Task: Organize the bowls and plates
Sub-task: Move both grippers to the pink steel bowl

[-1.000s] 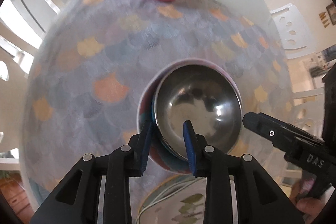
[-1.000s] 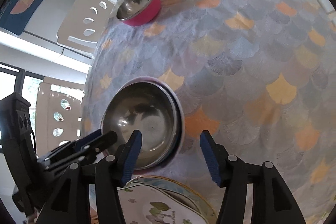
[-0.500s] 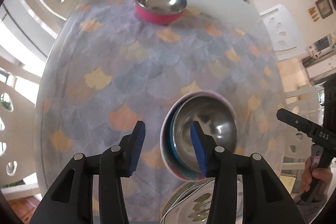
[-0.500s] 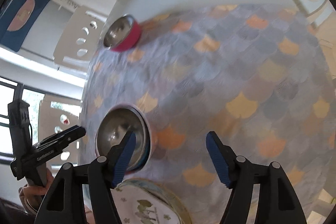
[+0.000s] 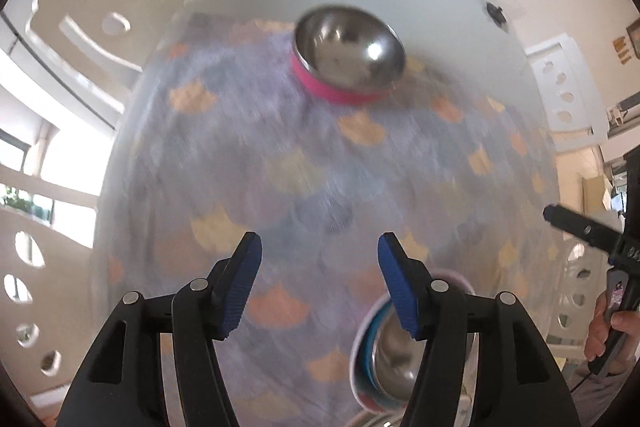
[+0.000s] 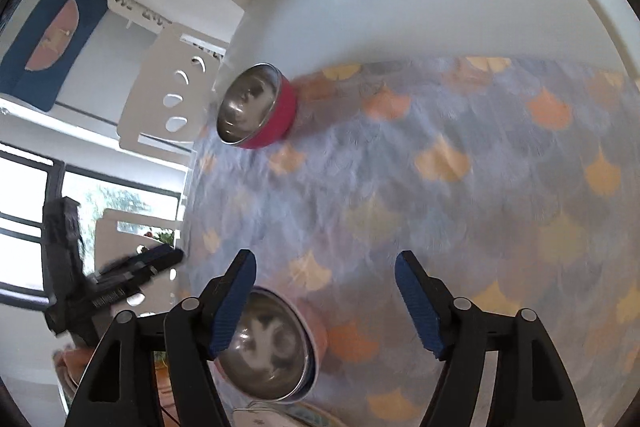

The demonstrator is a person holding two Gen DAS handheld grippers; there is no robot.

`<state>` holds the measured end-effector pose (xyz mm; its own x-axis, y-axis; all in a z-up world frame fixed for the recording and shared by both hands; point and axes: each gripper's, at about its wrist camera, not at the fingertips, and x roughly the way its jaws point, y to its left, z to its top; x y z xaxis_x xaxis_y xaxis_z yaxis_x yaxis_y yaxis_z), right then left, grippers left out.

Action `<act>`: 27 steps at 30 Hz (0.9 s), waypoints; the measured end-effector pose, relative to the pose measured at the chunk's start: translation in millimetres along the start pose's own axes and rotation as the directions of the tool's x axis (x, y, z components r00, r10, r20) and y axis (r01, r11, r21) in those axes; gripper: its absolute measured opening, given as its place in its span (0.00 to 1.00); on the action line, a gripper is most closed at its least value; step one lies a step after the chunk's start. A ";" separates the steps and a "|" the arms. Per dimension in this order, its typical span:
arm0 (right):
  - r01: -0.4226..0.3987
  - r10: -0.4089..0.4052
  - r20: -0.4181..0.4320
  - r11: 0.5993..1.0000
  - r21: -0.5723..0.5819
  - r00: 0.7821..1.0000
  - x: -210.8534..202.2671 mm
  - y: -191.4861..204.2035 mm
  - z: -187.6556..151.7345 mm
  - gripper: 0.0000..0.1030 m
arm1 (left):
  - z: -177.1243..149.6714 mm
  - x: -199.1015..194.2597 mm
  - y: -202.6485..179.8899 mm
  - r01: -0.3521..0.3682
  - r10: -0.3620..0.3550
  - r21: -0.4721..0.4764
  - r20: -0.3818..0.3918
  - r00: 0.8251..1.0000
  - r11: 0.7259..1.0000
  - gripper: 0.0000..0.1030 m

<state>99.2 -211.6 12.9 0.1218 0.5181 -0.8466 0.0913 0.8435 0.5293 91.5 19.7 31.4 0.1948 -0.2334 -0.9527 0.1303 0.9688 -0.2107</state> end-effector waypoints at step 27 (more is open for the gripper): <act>-0.141 0.153 0.123 0.985 -0.102 0.981 131.5 53.5 106.7 0.68 | 123.9 86.6 30.2 -0.041 0.053 -0.097 0.126 0.991 0.994 0.67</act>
<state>225.5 -113.5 -64.2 0.2547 0.6200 -0.7421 -0.0278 0.7718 0.6352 232.7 18.5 -30.4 0.3225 -0.1903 -0.9272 0.0277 0.9811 -0.1917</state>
